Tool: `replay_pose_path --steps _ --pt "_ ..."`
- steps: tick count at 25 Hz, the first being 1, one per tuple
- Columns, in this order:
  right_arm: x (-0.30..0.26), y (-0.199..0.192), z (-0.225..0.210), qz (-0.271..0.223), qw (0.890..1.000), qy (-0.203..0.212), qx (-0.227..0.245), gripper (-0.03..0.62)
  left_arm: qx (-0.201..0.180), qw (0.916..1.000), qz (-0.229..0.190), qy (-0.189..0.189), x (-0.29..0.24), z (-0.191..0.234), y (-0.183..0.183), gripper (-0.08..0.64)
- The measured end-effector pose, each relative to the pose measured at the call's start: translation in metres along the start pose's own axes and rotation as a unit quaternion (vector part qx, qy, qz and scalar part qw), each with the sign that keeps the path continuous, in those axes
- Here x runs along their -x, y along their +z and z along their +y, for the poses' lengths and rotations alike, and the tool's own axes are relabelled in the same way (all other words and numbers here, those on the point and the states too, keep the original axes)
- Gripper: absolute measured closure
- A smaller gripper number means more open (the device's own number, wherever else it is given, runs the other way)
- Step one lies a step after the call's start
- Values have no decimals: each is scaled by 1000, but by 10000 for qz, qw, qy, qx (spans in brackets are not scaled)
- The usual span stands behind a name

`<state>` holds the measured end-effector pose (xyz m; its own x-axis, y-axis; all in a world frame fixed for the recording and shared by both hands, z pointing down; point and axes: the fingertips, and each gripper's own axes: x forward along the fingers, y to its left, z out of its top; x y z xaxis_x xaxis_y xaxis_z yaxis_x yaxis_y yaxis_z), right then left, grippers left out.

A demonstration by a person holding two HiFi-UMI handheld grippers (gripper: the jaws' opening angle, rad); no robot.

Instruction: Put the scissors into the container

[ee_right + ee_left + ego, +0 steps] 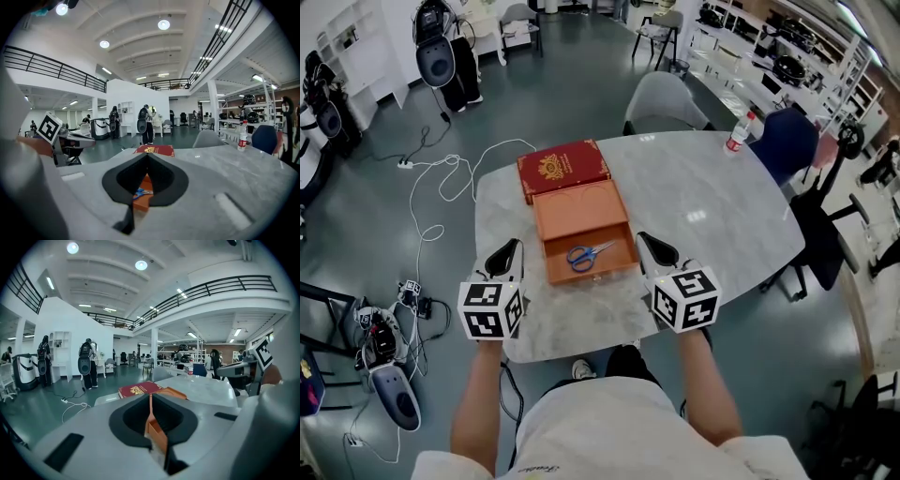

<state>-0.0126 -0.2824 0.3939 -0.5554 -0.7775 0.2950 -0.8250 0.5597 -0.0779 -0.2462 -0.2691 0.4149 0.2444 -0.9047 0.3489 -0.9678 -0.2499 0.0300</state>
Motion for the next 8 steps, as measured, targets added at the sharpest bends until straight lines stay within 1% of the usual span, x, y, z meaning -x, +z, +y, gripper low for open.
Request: replay_pose_path --steps 8 --pt "2 0 2 20 10000 -16 8 588 -25 10000 40 -55 1 -2 -2 535"
